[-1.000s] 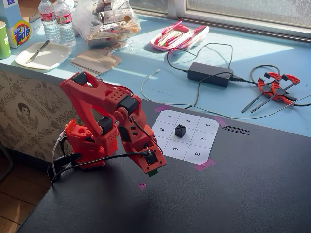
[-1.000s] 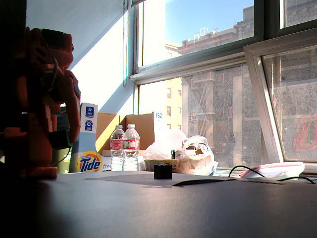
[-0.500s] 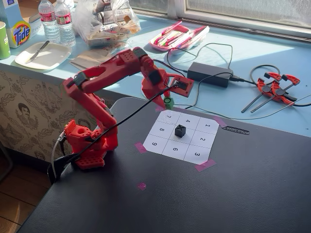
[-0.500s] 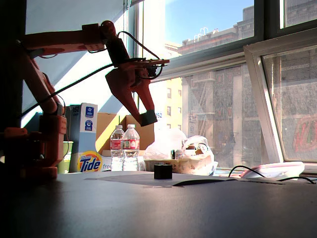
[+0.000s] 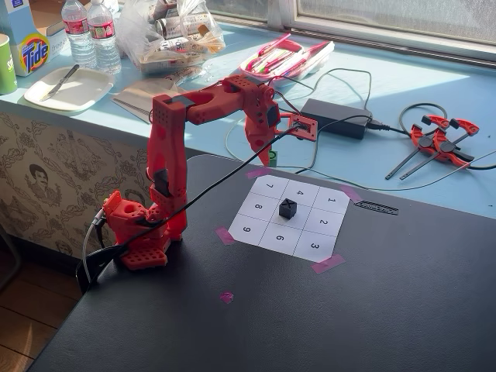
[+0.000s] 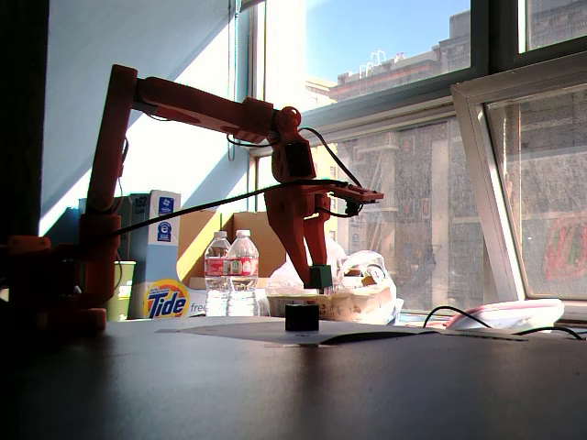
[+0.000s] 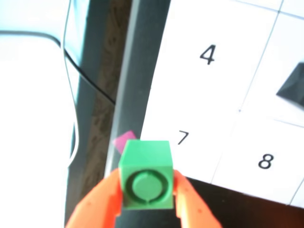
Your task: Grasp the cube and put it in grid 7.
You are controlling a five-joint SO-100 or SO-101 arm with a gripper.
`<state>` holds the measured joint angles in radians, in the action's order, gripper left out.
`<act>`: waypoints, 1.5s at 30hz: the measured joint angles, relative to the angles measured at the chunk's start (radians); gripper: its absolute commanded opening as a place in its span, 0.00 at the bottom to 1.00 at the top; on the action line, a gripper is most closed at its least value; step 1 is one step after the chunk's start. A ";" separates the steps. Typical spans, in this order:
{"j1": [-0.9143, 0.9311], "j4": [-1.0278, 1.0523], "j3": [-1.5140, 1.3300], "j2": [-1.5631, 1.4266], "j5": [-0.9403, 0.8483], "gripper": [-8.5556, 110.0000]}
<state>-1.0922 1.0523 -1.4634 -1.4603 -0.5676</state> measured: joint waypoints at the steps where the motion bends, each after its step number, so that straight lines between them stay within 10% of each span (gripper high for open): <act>1: 0.003 -0.008 0.002 0.025 -0.005 0.07; 30: 0.060 -0.003 -0.032 0.103 -0.118 0.10; 45: 0.078 0.106 -0.025 -0.028 -0.114 0.31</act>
<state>-1.0140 1.1582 -1.4880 -1.4880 -0.6811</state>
